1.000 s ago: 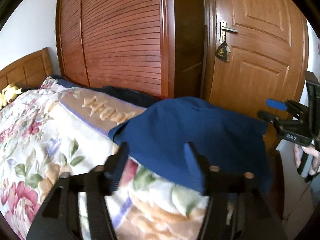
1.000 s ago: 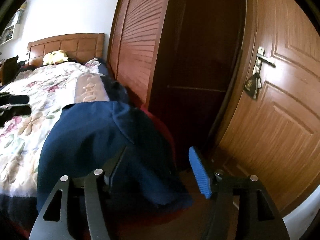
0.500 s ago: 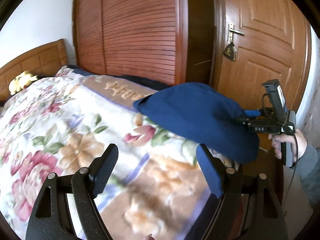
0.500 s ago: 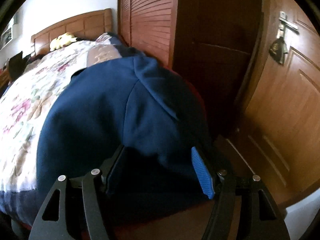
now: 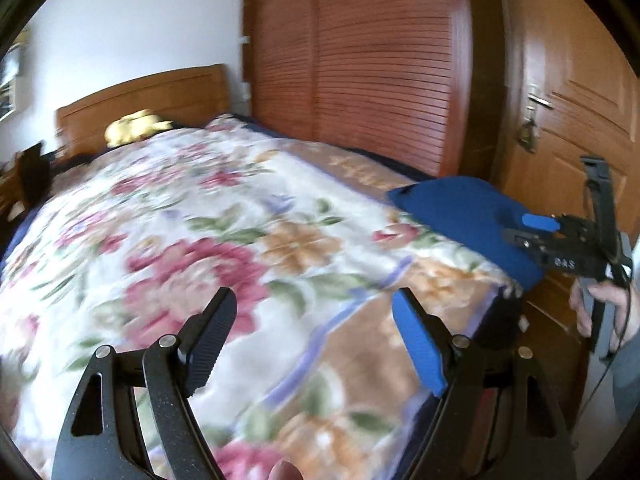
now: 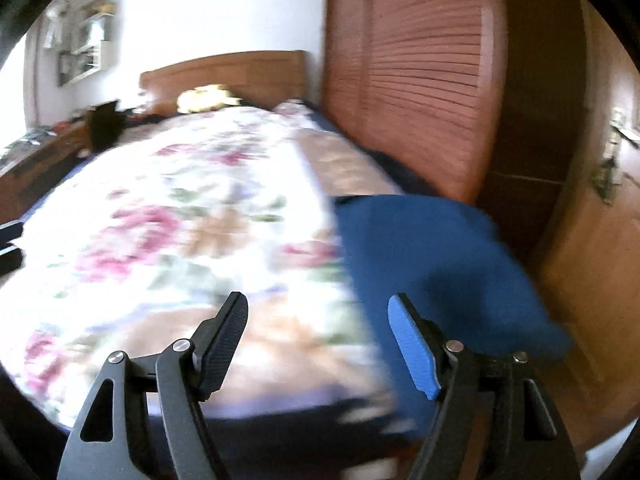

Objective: Fold large clothes
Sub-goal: 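Open both tools and withdraw them from the jacket bundle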

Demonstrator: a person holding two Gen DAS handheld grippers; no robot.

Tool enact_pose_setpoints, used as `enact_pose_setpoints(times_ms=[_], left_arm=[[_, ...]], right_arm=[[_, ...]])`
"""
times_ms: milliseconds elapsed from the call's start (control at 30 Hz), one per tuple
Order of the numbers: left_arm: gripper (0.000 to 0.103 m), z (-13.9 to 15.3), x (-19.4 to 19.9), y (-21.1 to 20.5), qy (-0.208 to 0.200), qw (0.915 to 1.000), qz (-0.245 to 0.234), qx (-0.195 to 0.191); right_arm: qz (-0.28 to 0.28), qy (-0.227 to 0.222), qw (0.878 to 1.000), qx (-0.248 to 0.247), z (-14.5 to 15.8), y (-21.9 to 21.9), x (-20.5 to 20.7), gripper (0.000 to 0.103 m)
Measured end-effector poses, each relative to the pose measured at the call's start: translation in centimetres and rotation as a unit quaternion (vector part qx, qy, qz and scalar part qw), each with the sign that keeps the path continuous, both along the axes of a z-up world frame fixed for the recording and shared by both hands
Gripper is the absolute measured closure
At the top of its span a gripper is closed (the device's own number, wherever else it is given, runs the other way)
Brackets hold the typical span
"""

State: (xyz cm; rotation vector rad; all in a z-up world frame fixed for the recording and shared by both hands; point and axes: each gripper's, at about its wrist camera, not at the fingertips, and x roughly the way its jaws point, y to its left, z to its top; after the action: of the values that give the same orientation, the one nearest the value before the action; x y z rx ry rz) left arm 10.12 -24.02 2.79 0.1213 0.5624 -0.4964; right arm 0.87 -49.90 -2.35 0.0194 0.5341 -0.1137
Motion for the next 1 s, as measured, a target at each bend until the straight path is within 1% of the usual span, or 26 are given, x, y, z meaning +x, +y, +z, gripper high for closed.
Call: enact_pose_setpoints(times_ms=[133,267,367,533,600,700,767,867,1000], left_arm=[[0.022,-0.1,-1.1,4.9,0.004,0.9986,0.053,0.004],[0.022,-0.3,-2.4,9.3,0.004,0.9951,0.099,0.002],[0.022,-0.6,-3.4,12.0,0.003,0.9914,0.131,0.007],[0.022,-0.6,-5.2,15.4,-0.008,0.9847,0.174,-0.001],[0.022,-0.5,-6.0,16.5,-0.012,0.9821,0.188,-0.005],[0.022,-0.2,-7.5,18.5,-0.027,0.9762,0.215,-0.014],[0.022,-0.2,-8.0,19.4,-0.03,0.9726,0.23,-0.02],[0.022,-0.3,-8.6,20.5,-0.028,0.9703,0.239,-0.03],[0.022,-0.5,-9.0,21.3,-0.025,0.9683,0.246,-0.03]], right_arm=[[0.055,-0.009,0.998,0.02,0.1,5.9,0.1,0.028],[0.121,-0.015,0.992,0.044,0.2,11.2,0.0,0.028],[0.148,-0.026,0.987,0.051,0.4,14.2,-0.9,0.028],[0.184,-0.046,0.981,0.047,0.8,18.0,-2.2,0.028],[0.192,-0.053,0.979,0.042,1.1,19.1,-2.9,0.028],[0.201,-0.056,0.977,0.045,0.8,20.1,-3.2,0.029],[0.205,-0.062,0.976,0.046,0.7,20.5,-3.2,0.029],[0.212,-0.062,0.974,0.047,0.4,20.7,-2.4,0.029],[0.216,-0.064,0.974,0.035,0.0,21.0,-1.7,0.029]])
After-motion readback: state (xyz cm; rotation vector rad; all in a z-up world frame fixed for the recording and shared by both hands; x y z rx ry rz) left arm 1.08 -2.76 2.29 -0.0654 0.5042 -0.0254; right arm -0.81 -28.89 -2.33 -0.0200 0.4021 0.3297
